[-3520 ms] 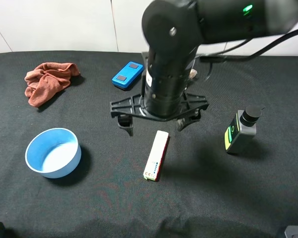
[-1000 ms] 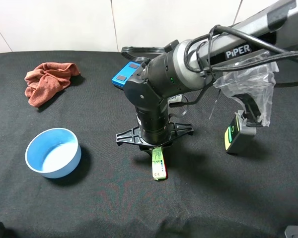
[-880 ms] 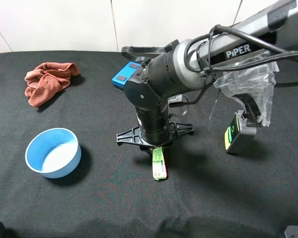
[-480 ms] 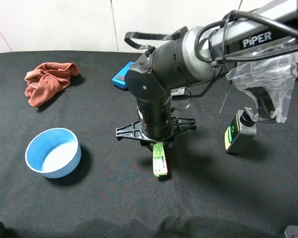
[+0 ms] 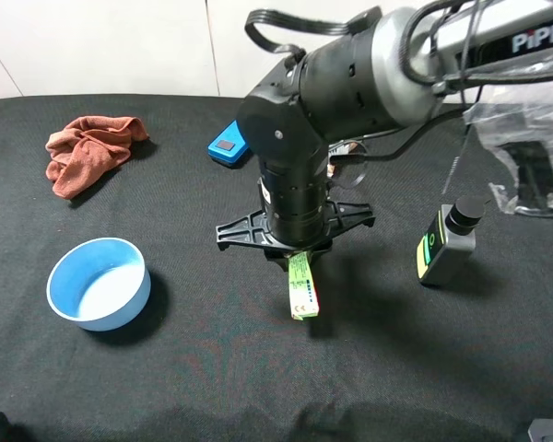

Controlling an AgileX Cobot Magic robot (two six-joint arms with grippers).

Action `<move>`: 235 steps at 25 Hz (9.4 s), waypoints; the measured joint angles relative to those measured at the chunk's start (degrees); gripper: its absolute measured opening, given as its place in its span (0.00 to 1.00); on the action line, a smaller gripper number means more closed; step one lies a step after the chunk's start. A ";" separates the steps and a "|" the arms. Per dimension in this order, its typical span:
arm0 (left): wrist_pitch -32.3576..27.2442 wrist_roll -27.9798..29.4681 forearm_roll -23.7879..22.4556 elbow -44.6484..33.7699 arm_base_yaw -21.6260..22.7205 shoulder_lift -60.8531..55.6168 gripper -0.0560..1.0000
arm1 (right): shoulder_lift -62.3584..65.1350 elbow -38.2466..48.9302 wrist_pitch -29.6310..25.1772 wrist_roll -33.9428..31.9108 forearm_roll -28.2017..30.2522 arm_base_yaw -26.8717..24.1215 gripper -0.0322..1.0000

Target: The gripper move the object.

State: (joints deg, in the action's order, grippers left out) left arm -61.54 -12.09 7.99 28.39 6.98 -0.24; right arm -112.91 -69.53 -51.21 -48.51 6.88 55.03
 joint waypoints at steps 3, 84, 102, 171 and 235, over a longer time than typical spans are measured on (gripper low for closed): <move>0.00 0.00 0.00 0.00 0.00 0.00 1.00 | 1.06 0.00 -0.86 1.43 -0.45 0.00 0.21; 0.00 0.00 0.00 0.00 0.00 0.00 1.00 | -10.45 -23.88 4.73 29.48 -4.02 -35.99 0.20; 0.00 0.00 0.00 0.00 0.00 0.00 1.00 | -16.25 -24.35 11.87 25.18 1.81 -37.99 0.20; 0.00 0.00 0.00 0.00 0.00 0.00 1.00 | -6.59 -24.53 -3.32 33.98 -2.17 -38.84 0.70; 0.00 0.00 0.00 0.00 0.00 0.00 1.00 | 73.35 14.99 -18.77 43.21 -7.75 -38.84 0.70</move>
State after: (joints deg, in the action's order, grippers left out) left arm -61.54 -12.09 7.99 28.39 6.98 -0.24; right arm -39.56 -54.54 -69.98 -5.30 -0.87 16.19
